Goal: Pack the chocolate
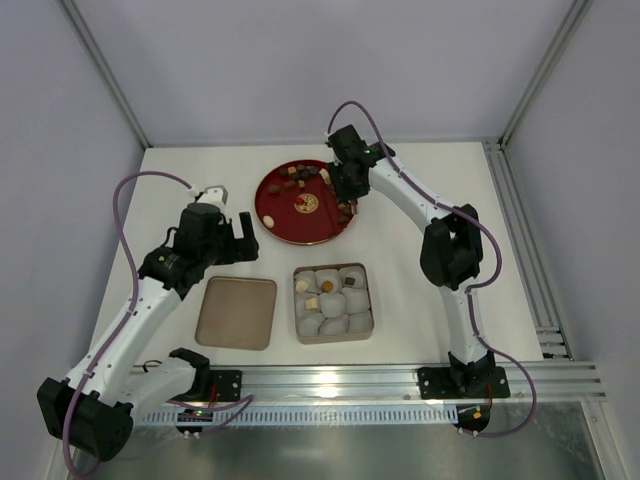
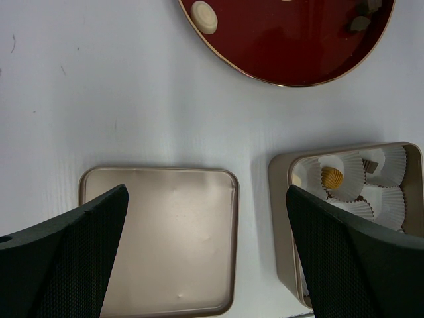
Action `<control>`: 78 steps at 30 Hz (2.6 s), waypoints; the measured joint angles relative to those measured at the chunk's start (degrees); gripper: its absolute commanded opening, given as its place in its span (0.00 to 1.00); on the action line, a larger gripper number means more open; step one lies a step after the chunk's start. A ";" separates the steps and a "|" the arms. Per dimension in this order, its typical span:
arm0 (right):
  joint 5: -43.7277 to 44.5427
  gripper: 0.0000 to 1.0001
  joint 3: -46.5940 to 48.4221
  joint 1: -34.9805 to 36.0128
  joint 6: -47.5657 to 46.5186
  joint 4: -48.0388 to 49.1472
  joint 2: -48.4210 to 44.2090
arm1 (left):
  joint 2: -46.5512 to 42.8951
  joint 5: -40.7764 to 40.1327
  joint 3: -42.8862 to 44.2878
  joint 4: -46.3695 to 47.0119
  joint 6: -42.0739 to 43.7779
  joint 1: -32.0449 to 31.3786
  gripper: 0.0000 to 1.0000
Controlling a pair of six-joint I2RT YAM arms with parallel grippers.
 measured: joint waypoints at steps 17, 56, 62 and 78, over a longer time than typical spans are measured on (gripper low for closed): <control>-0.28 0.36 0.35 -0.04 0.37 -0.15 0.63 | 0.00 0.00 0.00 0.00 0.00 0.00 1.00; -3.67 0.35 -24.15 6.49 3.91 -1.88 -33.38 | 0.00 0.00 0.00 0.00 0.00 0.00 1.00; -3.43 0.35 -29.46 9.88 5.60 -2.93 -41.05 | 0.00 0.00 0.00 0.00 0.00 0.00 1.00; -3.50 0.35 -49.99 20.72 15.39 -7.15 -61.75 | 0.00 0.00 0.00 -0.02 0.00 0.00 1.00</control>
